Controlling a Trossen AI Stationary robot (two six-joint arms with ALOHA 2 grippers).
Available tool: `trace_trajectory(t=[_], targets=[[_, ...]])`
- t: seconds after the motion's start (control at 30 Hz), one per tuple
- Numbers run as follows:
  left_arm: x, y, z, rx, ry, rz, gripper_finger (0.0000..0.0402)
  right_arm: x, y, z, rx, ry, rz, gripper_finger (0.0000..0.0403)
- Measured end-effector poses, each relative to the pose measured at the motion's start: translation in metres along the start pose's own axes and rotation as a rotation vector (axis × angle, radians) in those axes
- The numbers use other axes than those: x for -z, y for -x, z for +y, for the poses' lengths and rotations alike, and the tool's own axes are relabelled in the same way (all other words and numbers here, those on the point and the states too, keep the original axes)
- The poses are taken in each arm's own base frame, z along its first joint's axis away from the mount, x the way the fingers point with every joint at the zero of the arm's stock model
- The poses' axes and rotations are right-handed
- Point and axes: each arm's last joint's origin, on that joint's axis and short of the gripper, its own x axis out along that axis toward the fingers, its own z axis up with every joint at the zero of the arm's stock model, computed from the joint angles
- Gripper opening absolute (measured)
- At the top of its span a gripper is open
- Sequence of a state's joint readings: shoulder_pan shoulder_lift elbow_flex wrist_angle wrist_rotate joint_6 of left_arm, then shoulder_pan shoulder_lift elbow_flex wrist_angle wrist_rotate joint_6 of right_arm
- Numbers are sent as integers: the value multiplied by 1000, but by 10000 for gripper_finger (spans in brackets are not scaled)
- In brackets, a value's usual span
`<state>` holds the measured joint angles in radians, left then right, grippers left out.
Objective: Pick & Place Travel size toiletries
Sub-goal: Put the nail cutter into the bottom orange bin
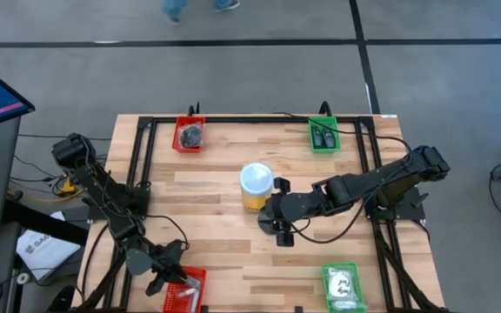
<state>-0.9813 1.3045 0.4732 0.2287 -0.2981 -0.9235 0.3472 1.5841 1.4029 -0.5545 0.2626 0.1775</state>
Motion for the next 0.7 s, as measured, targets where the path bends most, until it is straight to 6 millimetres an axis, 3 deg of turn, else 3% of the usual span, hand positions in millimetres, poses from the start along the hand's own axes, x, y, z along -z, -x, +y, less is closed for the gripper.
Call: trace_trajectory(t=[0.3, 0.7], targets=[[-1, 0, 0, -11, -39, -25, 78, 9, 2, 3, 3, -65, 86, 134], [-10, 0, 4, -137, -147, -189, 77, 35, 1, 14, 63, -131, 312, 133]])
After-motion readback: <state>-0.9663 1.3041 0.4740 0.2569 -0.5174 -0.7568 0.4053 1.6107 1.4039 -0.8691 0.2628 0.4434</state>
